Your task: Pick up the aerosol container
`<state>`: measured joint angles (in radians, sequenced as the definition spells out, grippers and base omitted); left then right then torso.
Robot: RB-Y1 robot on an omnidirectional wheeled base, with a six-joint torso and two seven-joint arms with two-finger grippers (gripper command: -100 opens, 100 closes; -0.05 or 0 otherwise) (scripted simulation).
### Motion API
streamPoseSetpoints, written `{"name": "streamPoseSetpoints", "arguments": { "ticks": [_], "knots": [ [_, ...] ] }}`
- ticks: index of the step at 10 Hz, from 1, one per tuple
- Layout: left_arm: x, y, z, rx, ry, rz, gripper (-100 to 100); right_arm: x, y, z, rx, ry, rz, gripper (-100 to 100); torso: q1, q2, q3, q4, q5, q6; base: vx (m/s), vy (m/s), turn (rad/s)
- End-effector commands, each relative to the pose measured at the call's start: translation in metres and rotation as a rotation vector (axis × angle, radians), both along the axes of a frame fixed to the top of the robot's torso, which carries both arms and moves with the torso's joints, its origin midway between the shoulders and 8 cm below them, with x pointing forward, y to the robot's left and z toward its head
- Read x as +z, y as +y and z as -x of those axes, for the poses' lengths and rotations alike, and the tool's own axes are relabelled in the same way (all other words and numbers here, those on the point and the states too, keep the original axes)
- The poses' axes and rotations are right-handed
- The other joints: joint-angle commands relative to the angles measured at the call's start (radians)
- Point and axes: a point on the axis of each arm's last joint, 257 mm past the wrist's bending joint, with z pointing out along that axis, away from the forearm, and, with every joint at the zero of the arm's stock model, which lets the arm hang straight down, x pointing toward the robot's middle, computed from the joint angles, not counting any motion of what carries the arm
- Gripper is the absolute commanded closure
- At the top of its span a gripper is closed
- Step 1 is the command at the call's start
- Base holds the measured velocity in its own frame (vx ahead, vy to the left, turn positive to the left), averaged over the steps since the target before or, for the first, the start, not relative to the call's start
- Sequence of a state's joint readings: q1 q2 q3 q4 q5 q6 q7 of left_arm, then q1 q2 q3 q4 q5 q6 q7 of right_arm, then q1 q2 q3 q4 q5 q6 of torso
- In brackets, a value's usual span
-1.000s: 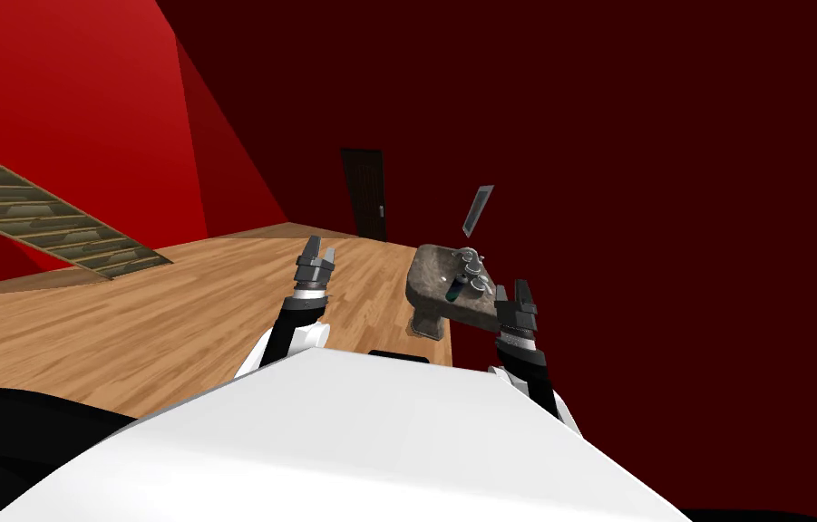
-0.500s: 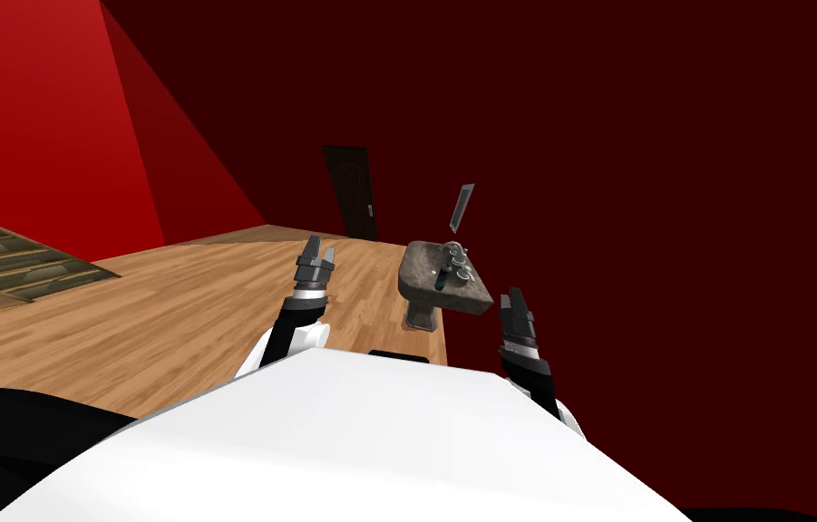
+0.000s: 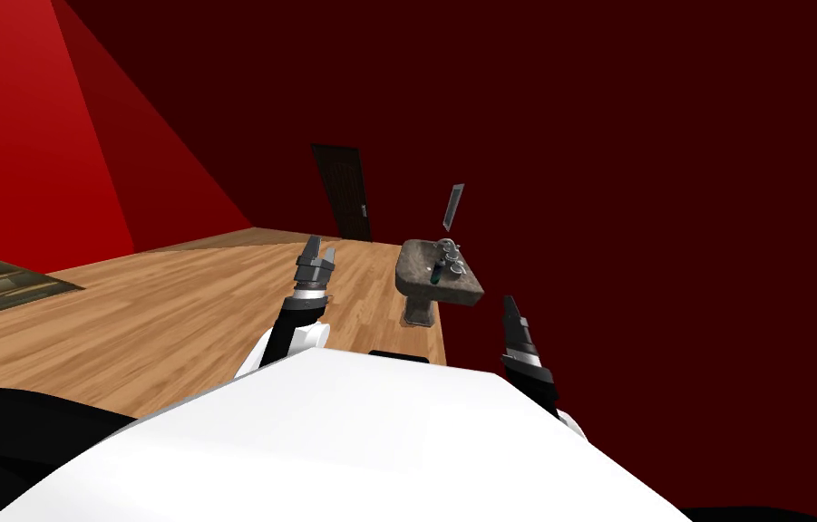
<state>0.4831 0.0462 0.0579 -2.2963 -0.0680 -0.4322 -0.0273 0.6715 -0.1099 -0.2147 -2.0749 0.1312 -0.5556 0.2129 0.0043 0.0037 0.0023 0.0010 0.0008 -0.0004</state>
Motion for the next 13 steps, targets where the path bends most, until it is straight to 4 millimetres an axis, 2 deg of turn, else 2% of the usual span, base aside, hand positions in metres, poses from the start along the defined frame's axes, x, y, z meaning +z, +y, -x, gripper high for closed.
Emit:
{"name": "streamPoseSetpoints", "arguments": {
  "ticks": [1, 7, 13],
  "knots": [
    [0.0, 0.0, 0.0, 0.0, 0.0, 0.0, 0, -0.014, -0.007, -0.001, -0.031, 0.048, 0.061, -100, 0.0, 0.0, 0.0, 0.0, 0.0, 0.0, -0.038, 0.062, -0.064],
    [0.0, 0.0, 0.0, 0.0, 0.0, 0.0, 0, -0.063, -0.039, -0.01, -0.1, 0.227, 0.326, -100, 0.006, -0.005, -0.003, -0.001, 0.001, -0.001, -0.001, 0.122, 0.049],
    [0.0, 0.0, 0.0, 0.0, 0.0, 0.0, 0, -0.096, -0.089, -0.024, -0.152, 0.389, 0.636, -100, 0.009, -0.008, -0.005, -0.002, 0.002, -0.001, 0.067, 0.163, 0.131]
  ]
}}
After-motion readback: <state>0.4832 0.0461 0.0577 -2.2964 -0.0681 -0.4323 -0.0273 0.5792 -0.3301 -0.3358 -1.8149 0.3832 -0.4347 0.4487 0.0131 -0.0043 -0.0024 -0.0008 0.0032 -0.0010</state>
